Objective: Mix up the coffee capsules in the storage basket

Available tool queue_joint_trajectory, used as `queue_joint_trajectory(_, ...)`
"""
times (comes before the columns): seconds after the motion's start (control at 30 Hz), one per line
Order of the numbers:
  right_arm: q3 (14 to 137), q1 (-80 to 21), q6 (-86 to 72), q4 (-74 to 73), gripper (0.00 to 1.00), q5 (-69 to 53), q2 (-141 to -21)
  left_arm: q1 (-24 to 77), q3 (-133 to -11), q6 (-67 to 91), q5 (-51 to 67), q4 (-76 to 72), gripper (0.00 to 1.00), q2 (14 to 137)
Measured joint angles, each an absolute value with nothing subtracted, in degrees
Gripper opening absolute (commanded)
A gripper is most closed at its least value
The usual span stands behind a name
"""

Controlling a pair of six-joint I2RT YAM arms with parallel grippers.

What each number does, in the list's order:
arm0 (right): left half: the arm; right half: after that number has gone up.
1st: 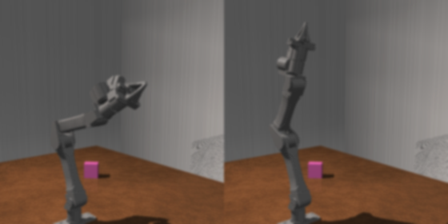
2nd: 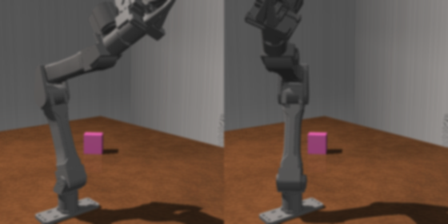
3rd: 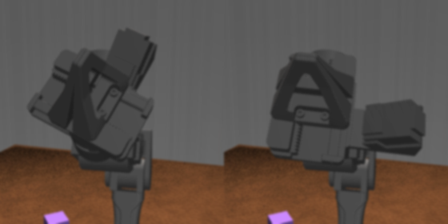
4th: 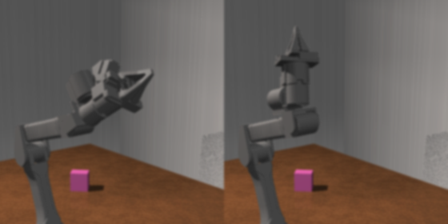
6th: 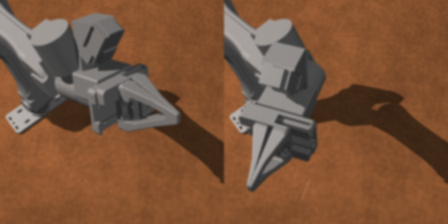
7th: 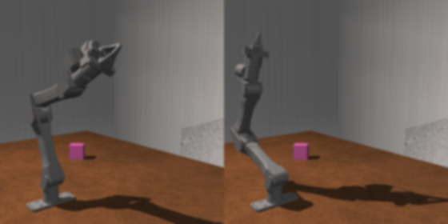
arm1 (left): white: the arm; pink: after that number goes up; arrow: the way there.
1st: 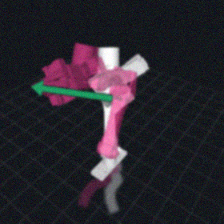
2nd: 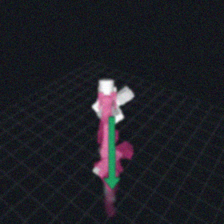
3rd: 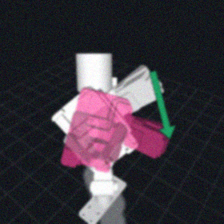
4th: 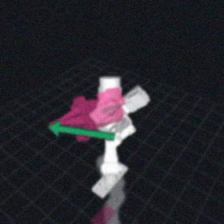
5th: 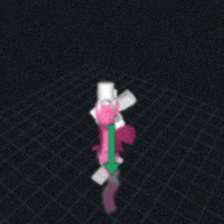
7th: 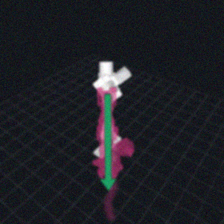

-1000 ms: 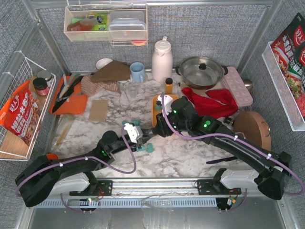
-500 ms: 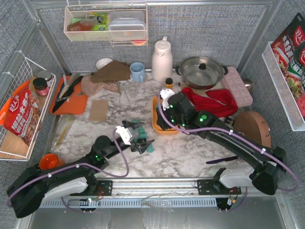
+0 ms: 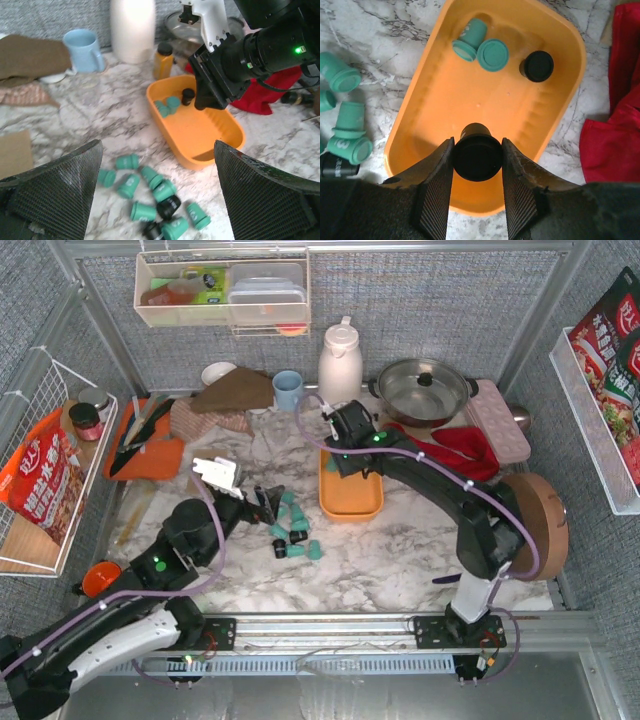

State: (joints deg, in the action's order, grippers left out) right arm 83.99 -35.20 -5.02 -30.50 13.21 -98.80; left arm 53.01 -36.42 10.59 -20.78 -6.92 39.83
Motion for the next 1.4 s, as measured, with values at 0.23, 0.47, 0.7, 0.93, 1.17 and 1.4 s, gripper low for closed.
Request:
queue_joint_trajectory(0.23,87.59,-32.29,-4.86,-30.79,0.15,10.98,-107.7,53.01,-39.4,11.99,-24.86,7.62,0.99,36.29)
queue_joint_trajectory(0.47,88.12,-31.29,-5.96,-30.92,0.27,10.07,-112.9,53.01,-37.82,12.36,-25.43,9.61,0.99,35.22)
queue_joint_trajectory(0.7,88.33,-30.44,-7.01,-30.96,0.49,10.11,-114.24,53.01,-37.8,14.2,-23.94,9.67,0.99,38.83)
queue_joint_trajectory(0.93,89.34,-30.46,-7.14,-31.31,0.57,10.04,-114.39,53.01,-36.49,17.39,-23.97,10.44,0.99,41.17)
queue_joint_trajectory(1.17,90.11,-30.41,-6.94,-32.69,0.59,10.07,-113.58,53.01,-35.22,21.23,-24.1,11.0,0.99,41.52)
queue_joint_trajectory(1.4,87.9,-31.57,-6.68,-34.0,0.59,11.62,-103.02,53.01,-32.75,30.02,-23.11,12.56,0.89,44.88)
